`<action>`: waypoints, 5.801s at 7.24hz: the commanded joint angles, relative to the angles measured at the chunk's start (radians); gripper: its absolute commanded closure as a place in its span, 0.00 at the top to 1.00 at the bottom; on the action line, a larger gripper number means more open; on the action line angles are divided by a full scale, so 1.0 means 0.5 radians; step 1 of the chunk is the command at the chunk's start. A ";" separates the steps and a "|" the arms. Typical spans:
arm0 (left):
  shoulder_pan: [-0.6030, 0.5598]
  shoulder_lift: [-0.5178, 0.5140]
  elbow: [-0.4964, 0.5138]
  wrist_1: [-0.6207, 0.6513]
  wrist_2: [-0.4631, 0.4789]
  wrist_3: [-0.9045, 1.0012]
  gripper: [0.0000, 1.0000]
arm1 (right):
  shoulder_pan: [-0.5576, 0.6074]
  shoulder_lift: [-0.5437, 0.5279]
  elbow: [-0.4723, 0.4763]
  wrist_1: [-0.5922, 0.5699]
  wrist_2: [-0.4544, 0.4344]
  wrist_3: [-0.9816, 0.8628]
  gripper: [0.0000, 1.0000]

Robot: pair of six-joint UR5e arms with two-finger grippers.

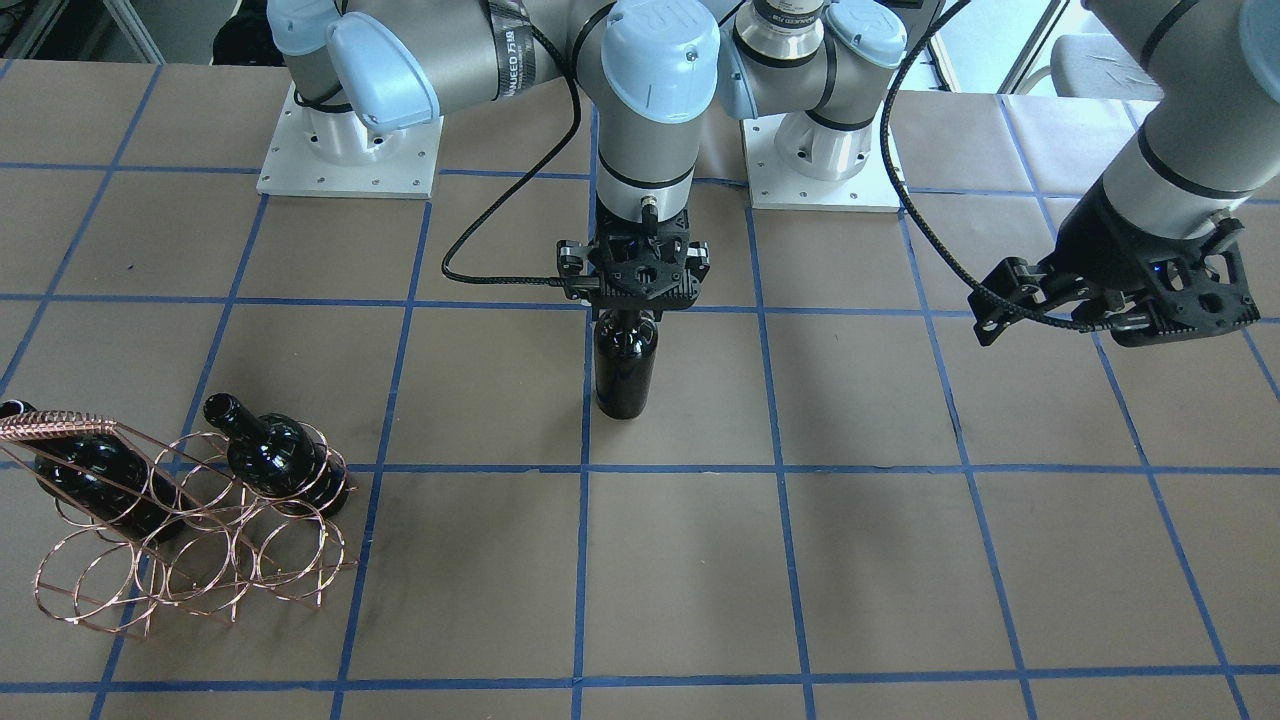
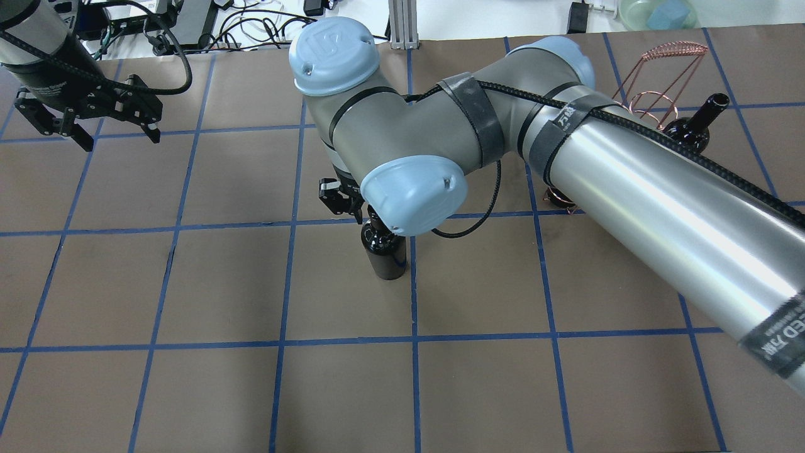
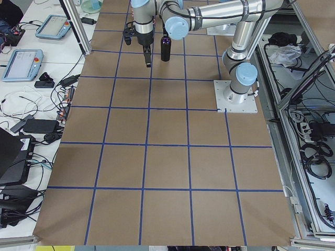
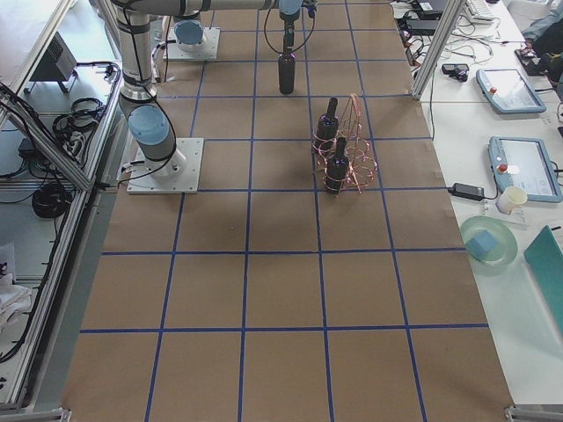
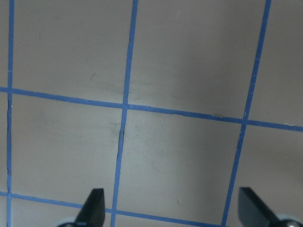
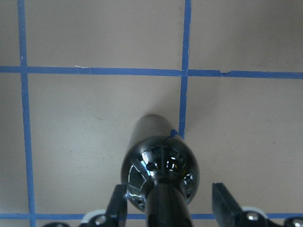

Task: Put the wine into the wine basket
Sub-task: 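Lift the bottle with the right gripper and carry it to the copper rack, then lower the bottle into the empty slot of the copper rack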

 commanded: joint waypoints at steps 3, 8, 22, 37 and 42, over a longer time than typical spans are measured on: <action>-0.035 0.049 -0.013 0.017 -0.025 -0.040 1.00 | -0.016 -0.018 0.031 0.004 0.061 -0.001 0.64; -0.026 0.095 -0.050 0.020 -0.025 0.003 1.00 | -0.016 -0.018 0.034 0.004 0.117 -0.007 0.27; -0.203 0.144 -0.072 0.176 -0.151 -0.070 1.00 | -1.478 -0.886 -0.043 0.805 -0.003 -1.720 0.00; -0.366 0.279 -0.231 -0.026 -0.120 -0.156 1.00 | -1.556 -0.248 -0.343 0.458 0.077 -1.888 0.00; -0.369 0.288 -0.228 -0.011 -0.139 -0.163 1.00 | -1.559 -0.233 -0.325 0.455 0.071 -1.888 0.00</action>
